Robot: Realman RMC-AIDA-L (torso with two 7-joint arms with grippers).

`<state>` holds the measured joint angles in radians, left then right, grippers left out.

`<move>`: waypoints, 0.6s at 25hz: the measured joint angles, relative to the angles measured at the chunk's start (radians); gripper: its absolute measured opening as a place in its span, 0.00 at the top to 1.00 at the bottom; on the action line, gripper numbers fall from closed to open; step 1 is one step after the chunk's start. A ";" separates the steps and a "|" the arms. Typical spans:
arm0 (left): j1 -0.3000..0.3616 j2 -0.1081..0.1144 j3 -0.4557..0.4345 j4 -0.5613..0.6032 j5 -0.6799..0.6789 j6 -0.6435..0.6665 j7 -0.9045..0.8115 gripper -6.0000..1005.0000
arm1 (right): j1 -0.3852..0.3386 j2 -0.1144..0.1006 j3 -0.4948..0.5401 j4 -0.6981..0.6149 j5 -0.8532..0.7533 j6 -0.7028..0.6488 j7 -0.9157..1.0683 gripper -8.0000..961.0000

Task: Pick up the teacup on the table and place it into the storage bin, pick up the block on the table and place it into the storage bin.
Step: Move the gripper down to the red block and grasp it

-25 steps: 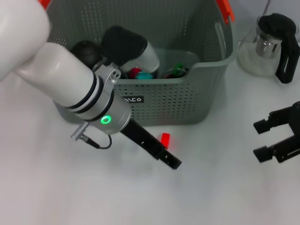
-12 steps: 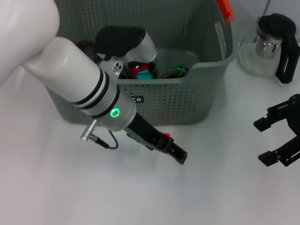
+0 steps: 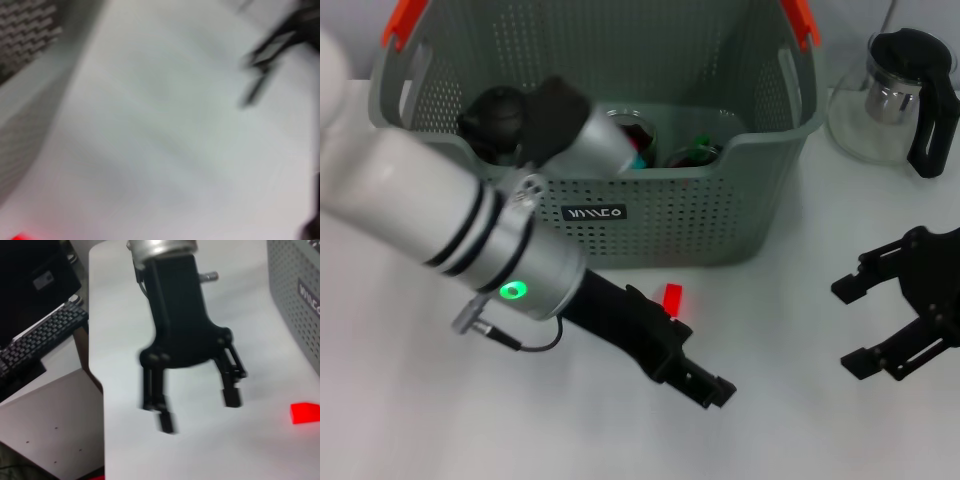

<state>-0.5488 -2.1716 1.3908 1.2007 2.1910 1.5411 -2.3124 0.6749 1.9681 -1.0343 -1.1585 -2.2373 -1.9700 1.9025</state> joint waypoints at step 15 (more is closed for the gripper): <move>0.170 0.006 -0.580 -0.143 -0.241 0.448 0.753 0.06 | 0.025 0.094 -0.012 0.215 -0.027 0.272 -0.143 0.03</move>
<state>-0.3784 -2.1659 0.8106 1.0574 1.9505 1.9893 -1.5591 0.6998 2.0619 -1.0466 -0.9434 -2.2648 -1.6985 1.7592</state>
